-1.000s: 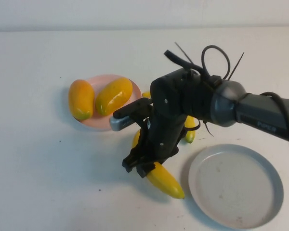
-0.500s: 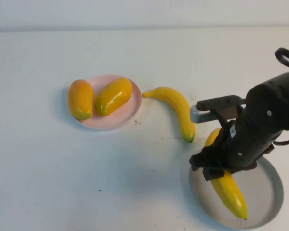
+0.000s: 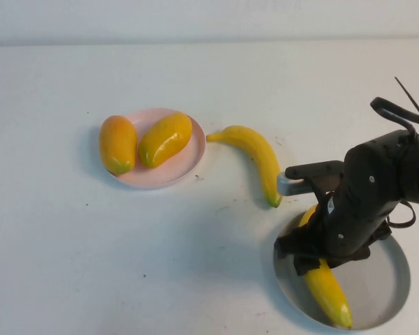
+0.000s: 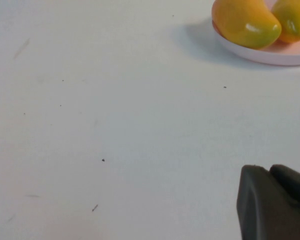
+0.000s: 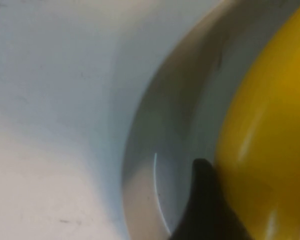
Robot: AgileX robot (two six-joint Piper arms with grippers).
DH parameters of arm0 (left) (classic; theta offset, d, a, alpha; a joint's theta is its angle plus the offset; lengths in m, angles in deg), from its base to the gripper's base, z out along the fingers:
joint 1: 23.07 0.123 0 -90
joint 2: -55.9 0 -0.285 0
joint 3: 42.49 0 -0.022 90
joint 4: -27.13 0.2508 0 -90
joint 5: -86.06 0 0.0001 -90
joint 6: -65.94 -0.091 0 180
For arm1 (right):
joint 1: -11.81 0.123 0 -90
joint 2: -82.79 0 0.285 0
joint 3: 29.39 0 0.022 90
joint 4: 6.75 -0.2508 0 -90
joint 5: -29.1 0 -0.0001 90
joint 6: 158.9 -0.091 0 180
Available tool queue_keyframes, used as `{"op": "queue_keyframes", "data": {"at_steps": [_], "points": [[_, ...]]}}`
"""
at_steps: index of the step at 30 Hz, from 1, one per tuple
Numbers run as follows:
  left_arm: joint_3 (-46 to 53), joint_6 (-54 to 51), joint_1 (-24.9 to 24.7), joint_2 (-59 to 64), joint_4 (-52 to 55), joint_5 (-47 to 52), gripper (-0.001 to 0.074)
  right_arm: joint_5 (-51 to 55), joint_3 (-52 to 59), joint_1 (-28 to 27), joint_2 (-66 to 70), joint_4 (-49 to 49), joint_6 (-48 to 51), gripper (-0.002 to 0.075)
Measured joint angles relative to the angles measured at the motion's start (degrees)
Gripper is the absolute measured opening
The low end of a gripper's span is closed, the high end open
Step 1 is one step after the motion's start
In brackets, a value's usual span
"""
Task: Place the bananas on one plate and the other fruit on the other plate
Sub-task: Put another type of fruit in the right plate
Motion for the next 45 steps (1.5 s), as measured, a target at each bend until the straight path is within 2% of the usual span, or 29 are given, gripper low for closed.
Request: {"op": "queue_keyframes", "data": {"at_steps": [5,9,14,22,30,38,40,45], "points": [[0.0,-0.1,0.0,0.0,0.0,0.0,0.0002,3.7,-3.4,0.0,0.0,-0.4,0.0,0.0417],[0.0,-0.1,0.0,0.0,0.0,0.0,0.0002,6.6,-9.6,0.0,0.0,-0.2,0.1,0.0424],[0.0,-0.1,0.0,0.0,0.0,0.0,0.0002,4.0,-17.5,0.0,1.1,2.5,3.0,0.0424],[0.0,-0.1,0.0,0.0,0.0,0.0,0.0002,5.7,-33.5,-0.6,13.2,5.9,4.0,0.0426],[0.0,-0.3,0.0,0.0,0.0,0.0,0.0002,14.2,-51.5,-4.4,28.0,8.2,4.3,0.0426],[0.0,-0.4,0.0,0.0,0.0,0.0,0.0002,17.3,-57.8,-4.5,34.3,8.0,7.6,0.0425],[0.0,-0.5,0.0,0.0,0.0,0.0,0.0002,17.2,-58.1,-4.5,34.8,8.0,8.1,0.0414],[0.0,-0.5,0.0,0.0,0.0,0.0,0.0002,16.8,-58.2,-4.5,34.9,7.9,8.3,0.0315]]}}
